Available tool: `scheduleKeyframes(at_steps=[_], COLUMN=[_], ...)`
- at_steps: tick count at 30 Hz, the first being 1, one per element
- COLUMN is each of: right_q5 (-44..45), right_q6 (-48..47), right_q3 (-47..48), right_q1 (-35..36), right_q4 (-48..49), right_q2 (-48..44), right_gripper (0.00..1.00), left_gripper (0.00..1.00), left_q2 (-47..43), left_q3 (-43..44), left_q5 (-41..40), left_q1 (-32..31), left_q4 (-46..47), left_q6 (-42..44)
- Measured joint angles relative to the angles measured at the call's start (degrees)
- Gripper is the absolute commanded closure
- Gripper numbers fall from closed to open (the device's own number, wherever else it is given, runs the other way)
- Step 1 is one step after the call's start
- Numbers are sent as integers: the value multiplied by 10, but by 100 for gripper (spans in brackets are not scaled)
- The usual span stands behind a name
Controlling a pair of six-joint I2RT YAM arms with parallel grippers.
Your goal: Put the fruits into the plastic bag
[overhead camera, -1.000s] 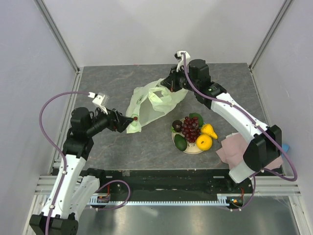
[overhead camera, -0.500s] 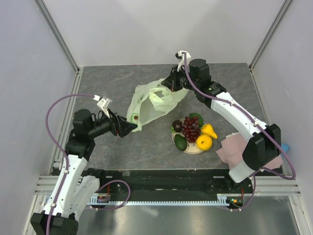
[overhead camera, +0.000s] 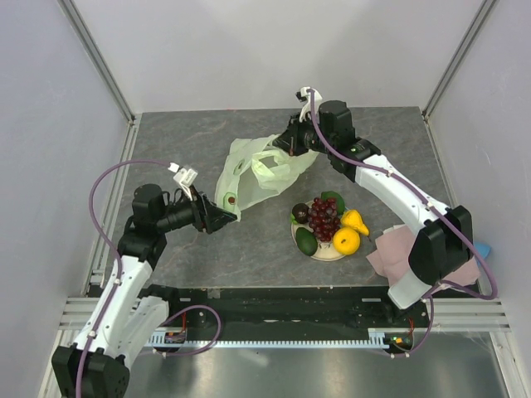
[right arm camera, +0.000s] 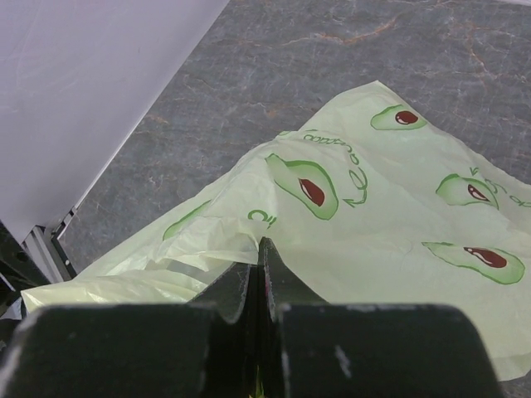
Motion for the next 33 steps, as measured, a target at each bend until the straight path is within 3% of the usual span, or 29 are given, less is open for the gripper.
scheduleKeyframes(at_steps=[4, 7, 8, 10, 11, 13, 16, 17, 20, 23, 28, 33], right_q5=[-10, -14, -16, -20, -22, -25, -34, -35, -31, -19, 2, 50], right_q6=[6, 9, 10, 10, 10, 10, 4, -2, -24, -47, -49, -46], right_q3=[0, 0, 0, 0, 0, 0, 4, 10, 41, 85, 88, 31], right_q1=[0, 0, 0, 0, 0, 0, 0, 0, 0, 0, 0, 0], right_q4=[1, 3, 5, 6, 8, 10, 11, 10, 0, -19, -29, -26], right_q2=[3, 5, 5, 5, 5, 6, 14, 22, 53, 89, 90, 20], right_gripper=[100, 100, 100, 100, 100, 100, 89, 74, 40, 24, 14, 2], left_gripper=[37, 60, 74, 87, 98, 99, 98, 99, 98, 98, 98, 98], left_q2=[32, 54, 58, 61, 62, 62, 61, 59, 44, 21, 22, 84], left_q3=[0, 0, 0, 0, 1, 4, 21, 31, 66, 107, 150, 166], left_q5=[-1, -2, -3, -7, -9, -12, -17, -20, -41, -62, -72, -71], left_q1=[-3, -5, -7, -10, -11, -12, -12, -12, -12, -12, -12, -12], left_q4=[1, 1, 0, -2, -2, -3, -4, -6, -8, -6, 4, -1], left_q6=[-1, -4, -7, -10, -11, -14, -13, -13, -14, -23, -42, -48])
